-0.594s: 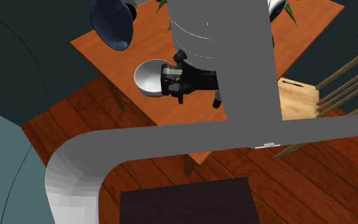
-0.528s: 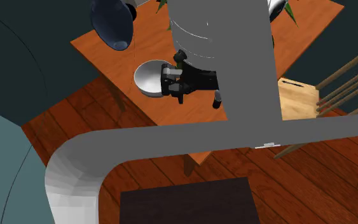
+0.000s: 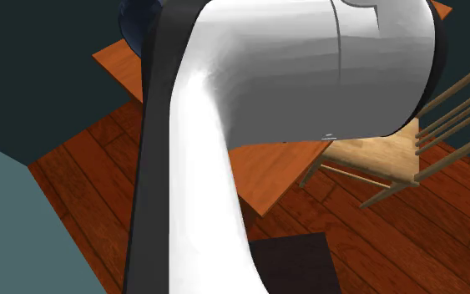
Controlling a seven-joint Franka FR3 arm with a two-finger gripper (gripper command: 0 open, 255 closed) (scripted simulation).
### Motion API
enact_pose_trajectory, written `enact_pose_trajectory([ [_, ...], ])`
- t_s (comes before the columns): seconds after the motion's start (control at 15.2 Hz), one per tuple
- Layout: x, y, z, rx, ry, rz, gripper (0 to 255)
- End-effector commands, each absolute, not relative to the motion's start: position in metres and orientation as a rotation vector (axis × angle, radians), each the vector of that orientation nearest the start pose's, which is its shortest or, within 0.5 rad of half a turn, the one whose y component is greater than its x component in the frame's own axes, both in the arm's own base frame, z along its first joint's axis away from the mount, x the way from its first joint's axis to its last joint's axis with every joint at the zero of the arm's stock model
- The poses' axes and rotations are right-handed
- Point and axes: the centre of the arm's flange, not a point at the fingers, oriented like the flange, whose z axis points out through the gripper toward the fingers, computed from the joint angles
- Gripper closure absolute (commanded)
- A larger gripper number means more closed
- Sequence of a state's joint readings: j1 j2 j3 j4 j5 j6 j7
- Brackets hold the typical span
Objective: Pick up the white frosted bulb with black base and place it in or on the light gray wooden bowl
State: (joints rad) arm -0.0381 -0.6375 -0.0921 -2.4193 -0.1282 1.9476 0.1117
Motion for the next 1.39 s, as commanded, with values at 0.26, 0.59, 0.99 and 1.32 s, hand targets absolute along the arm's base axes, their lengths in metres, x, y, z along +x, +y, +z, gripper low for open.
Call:
enact_pose_trajectory([
  [0.26,0.416,-0.097,0.489,-3.16,0.338,-0.27,0],
  [0.59,0.453,-0.125,0.442,-3.14,0.365,-0.273,0],
  [0.99,0.498,-0.159,0.385,-3.116,0.397,-0.275,0],
  [1.32,0.515,-0.172,0.355,-3.108,0.408,-0.276,0],
])
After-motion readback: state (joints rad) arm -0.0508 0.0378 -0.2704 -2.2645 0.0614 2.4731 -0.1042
